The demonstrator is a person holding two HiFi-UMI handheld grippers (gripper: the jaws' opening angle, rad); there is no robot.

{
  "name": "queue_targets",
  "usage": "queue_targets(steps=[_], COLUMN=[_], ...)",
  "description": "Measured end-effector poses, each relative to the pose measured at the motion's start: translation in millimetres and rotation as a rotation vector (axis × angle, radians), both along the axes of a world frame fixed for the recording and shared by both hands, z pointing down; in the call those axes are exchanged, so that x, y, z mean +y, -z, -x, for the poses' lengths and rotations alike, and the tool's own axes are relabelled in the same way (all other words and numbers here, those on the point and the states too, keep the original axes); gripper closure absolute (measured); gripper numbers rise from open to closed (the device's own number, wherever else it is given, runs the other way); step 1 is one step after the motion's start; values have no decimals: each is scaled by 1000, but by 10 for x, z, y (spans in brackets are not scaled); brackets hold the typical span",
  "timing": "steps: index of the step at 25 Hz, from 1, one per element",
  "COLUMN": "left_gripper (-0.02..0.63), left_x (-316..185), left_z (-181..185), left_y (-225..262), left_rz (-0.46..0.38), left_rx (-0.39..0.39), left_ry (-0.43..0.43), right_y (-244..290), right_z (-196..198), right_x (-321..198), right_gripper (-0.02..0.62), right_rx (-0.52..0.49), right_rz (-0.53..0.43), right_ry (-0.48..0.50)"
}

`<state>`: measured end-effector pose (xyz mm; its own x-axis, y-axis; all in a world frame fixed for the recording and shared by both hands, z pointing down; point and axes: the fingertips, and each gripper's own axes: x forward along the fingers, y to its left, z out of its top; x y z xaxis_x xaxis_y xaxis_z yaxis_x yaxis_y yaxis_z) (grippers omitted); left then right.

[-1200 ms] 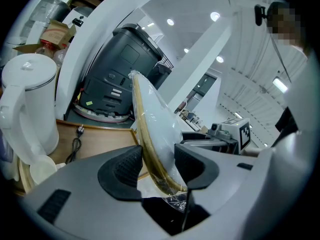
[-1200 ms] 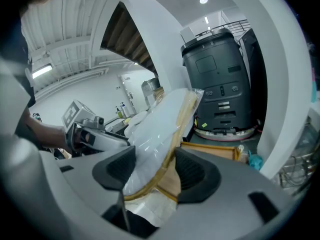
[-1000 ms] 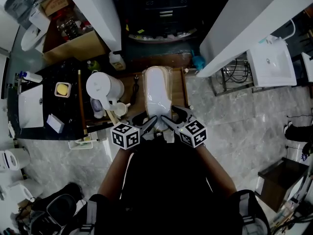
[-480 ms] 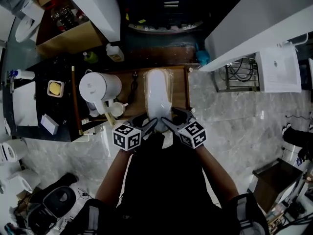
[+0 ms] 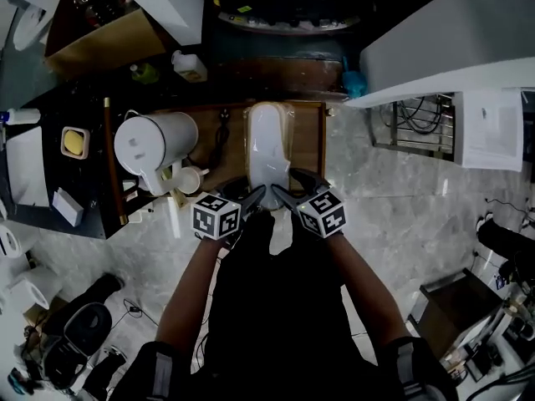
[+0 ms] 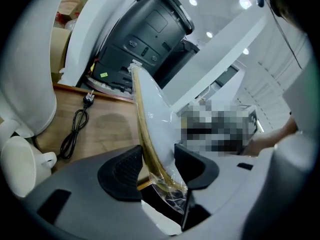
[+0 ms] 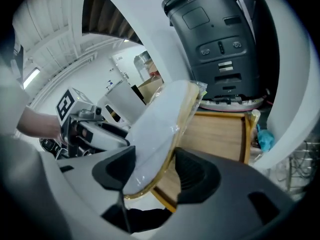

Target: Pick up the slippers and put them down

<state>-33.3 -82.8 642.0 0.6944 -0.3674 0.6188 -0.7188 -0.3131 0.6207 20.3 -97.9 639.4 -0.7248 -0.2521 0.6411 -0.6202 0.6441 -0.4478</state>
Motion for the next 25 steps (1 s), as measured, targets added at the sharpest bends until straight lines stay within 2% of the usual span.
queue_targets(steps=[12,17,25], left_gripper=[405,405,405], left_x=[-64,-46,-44], left_z=[45,112,124], left_y=[-695,-890,-1026], left_rz=[100,132,185], left_rx=[-80,-136,-116], left_ry=[-46,-55,-32], right_y=[-674,-873,-991], right_z=[41,109,117], right_x=[-62,-42,-47], right_gripper=[345,345,344], right_rx=[51,78,98], right_rz=[97,111,129], right_ry=[44,106,113])
